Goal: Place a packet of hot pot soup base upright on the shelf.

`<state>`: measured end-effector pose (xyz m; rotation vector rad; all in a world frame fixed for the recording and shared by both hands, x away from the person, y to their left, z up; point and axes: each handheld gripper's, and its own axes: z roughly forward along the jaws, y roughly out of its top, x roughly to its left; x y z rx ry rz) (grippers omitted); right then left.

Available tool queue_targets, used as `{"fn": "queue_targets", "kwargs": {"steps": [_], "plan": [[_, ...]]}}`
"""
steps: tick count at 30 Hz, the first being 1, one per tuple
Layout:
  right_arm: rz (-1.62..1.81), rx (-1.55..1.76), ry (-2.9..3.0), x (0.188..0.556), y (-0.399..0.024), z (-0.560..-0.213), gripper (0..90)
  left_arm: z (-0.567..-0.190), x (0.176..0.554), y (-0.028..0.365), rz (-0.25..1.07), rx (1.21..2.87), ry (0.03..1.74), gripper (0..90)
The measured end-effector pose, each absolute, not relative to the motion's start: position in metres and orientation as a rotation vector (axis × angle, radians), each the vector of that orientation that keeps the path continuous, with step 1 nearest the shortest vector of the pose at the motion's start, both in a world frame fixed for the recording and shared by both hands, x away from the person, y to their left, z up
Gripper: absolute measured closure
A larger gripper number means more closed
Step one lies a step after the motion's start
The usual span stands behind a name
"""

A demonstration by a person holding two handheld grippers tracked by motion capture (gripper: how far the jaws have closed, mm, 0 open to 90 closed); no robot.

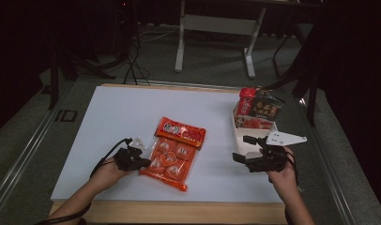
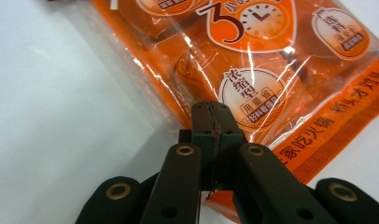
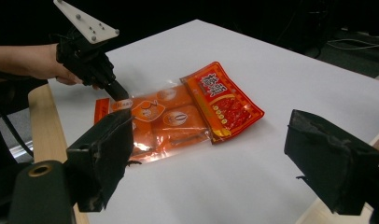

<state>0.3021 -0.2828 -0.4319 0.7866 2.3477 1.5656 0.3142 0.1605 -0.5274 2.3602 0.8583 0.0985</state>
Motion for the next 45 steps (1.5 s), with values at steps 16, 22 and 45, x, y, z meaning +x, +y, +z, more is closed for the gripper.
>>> {"fn": "queue_targets", "kwargs": {"steps": [16, 22, 45], "plan": [[1.492, 0.729, 2.288, 0.3, -0.28, -0.433, 14.1, -0.526, 0.311, 0.137, -0.012, 2.323, 0.788, 81.7], [1.454, 0.737, 2.254, 0.294, -0.278, -0.433, 13.9, -0.511, 0.318, 0.14, -0.008, 2.279, 0.78, 73.2], [1.437, 0.773, 2.253, 0.289, -0.271, -0.434, 10.4, -0.507, 0.381, 0.168, 0.133, 2.034, 0.994, 47.5]]}}
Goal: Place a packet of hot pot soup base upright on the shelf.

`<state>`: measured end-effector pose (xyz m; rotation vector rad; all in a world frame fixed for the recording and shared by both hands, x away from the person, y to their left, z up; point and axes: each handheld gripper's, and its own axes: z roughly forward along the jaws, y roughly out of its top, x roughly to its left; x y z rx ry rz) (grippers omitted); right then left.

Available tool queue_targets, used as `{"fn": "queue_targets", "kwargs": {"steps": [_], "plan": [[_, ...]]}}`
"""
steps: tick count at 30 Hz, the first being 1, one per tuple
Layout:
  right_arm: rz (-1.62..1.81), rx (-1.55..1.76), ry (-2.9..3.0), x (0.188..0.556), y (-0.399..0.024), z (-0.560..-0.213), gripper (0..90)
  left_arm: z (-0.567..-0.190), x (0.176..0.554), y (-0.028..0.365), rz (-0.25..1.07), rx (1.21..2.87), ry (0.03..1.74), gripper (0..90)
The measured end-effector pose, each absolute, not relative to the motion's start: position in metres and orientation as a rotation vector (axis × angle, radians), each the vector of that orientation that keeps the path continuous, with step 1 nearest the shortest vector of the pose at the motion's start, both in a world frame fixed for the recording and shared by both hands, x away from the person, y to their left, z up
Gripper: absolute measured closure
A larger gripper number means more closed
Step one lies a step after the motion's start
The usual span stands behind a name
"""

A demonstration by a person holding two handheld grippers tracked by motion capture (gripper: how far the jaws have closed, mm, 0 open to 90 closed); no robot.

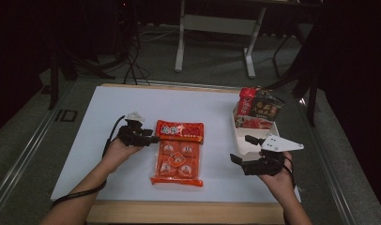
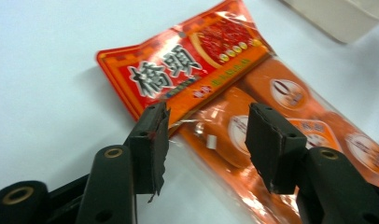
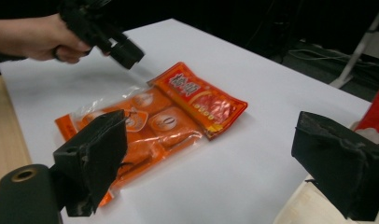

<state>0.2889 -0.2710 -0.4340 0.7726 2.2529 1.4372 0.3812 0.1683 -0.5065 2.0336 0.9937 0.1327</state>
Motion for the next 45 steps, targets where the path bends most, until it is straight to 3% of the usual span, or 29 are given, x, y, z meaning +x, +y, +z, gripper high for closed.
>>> {"fn": "queue_targets", "kwargs": {"steps": [7, 29, 45], "plan": [[1.417, 0.769, 2.255, 0.288, -0.268, -0.436, 12.4, -0.516, 0.394, 0.173, 0.162, 1.998, 1.055, 43.1], [1.422, 0.771, 2.283, 0.287, -0.267, -0.438, 17.7, -0.546, 0.43, 0.157, 0.105, 2.064, 1.119, 45.8], [1.426, 0.763, 2.3, 0.289, -0.265, -0.439, 17.7, -0.55, 0.437, 0.143, 0.026, 2.034, 1.085, 62.0]]}}
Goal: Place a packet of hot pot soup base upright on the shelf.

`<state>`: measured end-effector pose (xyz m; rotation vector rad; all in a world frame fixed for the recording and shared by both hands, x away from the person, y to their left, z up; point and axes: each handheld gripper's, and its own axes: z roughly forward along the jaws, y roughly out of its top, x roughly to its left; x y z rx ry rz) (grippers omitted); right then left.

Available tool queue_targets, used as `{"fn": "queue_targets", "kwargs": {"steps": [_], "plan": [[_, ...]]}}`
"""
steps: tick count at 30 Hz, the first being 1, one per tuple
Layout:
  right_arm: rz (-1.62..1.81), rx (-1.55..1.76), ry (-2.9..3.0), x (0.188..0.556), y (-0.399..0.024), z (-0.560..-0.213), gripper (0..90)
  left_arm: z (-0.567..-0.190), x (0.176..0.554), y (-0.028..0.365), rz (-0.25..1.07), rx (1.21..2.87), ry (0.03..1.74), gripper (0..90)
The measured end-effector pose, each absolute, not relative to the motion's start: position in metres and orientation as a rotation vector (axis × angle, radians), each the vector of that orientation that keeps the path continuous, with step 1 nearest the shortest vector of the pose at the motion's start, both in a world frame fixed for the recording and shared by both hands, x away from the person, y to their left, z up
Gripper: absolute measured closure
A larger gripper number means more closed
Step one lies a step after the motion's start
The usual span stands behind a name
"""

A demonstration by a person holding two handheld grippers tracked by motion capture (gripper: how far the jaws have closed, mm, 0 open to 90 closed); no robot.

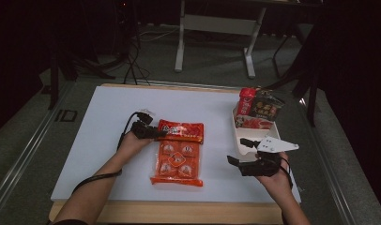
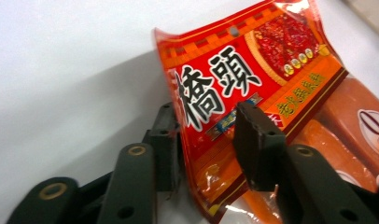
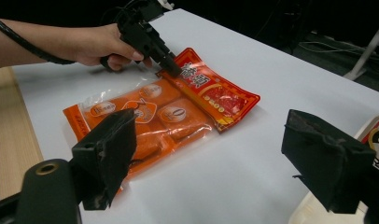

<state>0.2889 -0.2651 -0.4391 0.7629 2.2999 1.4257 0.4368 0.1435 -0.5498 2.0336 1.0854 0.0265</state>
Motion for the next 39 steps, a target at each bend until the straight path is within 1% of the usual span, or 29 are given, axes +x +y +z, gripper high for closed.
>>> {"fn": "queue_targets", "kwargs": {"steps": [2, 5, 7, 9, 10, 19, 22, 29, 31, 39], "plan": [[1.425, 0.765, 2.304, 0.289, -0.264, -0.439, 17.7, -0.55, 0.438, 0.141, 0.01, 2.03, 1.089, 63.0], [1.422, 0.764, 2.312, 0.289, -0.263, -0.44, 17.7, -0.55, 0.439, 0.135, -0.011, 2.039, 1.077, 69.6], [1.418, 0.764, 2.318, 0.289, -0.262, -0.44, 17.7, -0.548, 0.438, 0.132, -0.008, 2.053, 1.06, 77.3], [1.42, 0.763, 2.321, 0.29, -0.262, -0.44, 17.9, -0.545, 0.436, 0.13, 0.017, 2.067, 1.056, 87.2], [1.419, 0.764, 2.322, 0.29, -0.262, -0.441, 17.9, -0.544, 0.435, 0.129, 0.027, 2.07, 1.053, 88.2], [1.433, 0.773, 2.32, 0.291, -0.262, -0.439, 18.2, -0.523, 0.426, 0.132, 0.073, 2.036, 0.997, 88.9], [1.437, 0.767, 2.31, 0.29, -0.262, -0.437, 19.7, -0.513, 0.422, 0.133, 0.078, 2.017, 0.986, 88.8], [1.411, 0.746, 2.32, 0.289, -0.257, -0.427, 19.9, -0.485, 0.403, 0.135, 0.116, 1.961, 0.917, 88.9], [1.411, 0.738, 2.312, 0.291, -0.253, -0.423, 21.1, -0.477, 0.396, 0.135, 0.126, 1.945, 0.889, 88.9], [1.426, 0.748, 2.295, 0.305, -0.239, -0.415, 22.4, -0.453, 0.371, 0.138, 0.141, 1.911, 0.799, 89.1]]}}
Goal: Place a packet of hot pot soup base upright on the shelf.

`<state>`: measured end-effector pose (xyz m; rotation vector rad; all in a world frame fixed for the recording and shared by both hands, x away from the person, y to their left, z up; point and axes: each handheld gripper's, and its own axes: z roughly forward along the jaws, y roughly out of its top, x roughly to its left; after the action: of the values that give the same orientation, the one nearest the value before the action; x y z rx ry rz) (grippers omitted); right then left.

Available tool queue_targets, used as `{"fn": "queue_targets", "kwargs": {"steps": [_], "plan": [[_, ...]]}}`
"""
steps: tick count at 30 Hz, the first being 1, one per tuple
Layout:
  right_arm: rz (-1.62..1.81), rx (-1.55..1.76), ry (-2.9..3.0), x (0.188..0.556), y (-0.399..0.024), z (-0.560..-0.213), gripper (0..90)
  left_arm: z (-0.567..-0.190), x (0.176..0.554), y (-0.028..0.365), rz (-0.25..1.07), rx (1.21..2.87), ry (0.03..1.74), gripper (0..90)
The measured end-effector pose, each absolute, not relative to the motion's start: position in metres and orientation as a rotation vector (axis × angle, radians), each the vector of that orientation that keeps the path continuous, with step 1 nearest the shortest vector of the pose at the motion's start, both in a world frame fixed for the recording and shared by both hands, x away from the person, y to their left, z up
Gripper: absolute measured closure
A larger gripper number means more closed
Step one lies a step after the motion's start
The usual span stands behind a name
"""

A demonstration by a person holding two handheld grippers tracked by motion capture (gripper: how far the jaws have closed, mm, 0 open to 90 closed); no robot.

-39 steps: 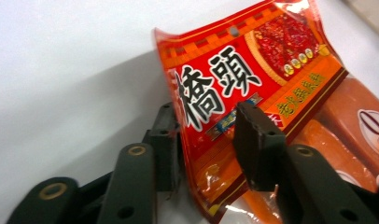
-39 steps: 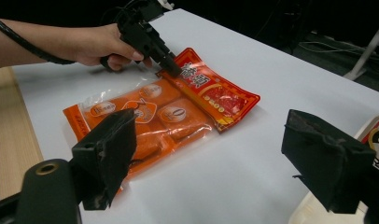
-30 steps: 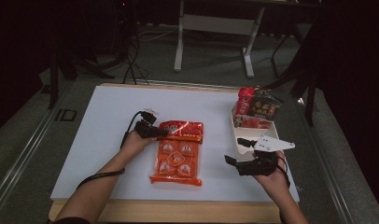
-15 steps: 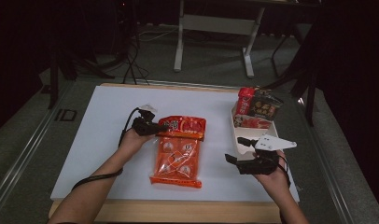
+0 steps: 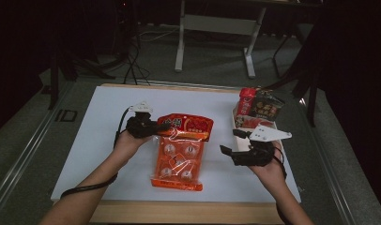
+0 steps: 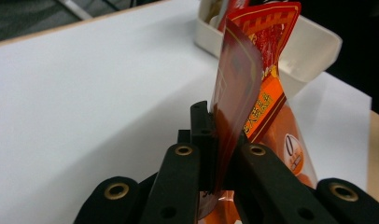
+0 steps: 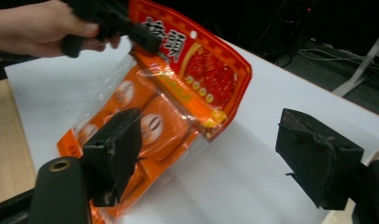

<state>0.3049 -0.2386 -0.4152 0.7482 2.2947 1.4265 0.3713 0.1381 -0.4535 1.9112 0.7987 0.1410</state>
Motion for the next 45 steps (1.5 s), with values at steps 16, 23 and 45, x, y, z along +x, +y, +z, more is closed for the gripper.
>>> {"fn": "queue_targets", "kwargs": {"steps": [16, 23, 45], "plan": [[1.503, 0.746, 2.386, 0.341, -0.199, -0.429, 28.1, -0.435, 0.335, 0.145, 0.106, 1.844, 0.63, 89.1], [1.515, 0.674, 2.483, 0.343, -0.183, -0.438, 51.2, -0.433, 0.329, 0.146, 0.083, 1.833, 0.6, 89.0], [1.416, 0.558, 2.597, 0.327, -0.168, -0.428, 90.0, -0.425, 0.319, 0.146, 0.071, 1.838, 0.59, 88.4]]}}
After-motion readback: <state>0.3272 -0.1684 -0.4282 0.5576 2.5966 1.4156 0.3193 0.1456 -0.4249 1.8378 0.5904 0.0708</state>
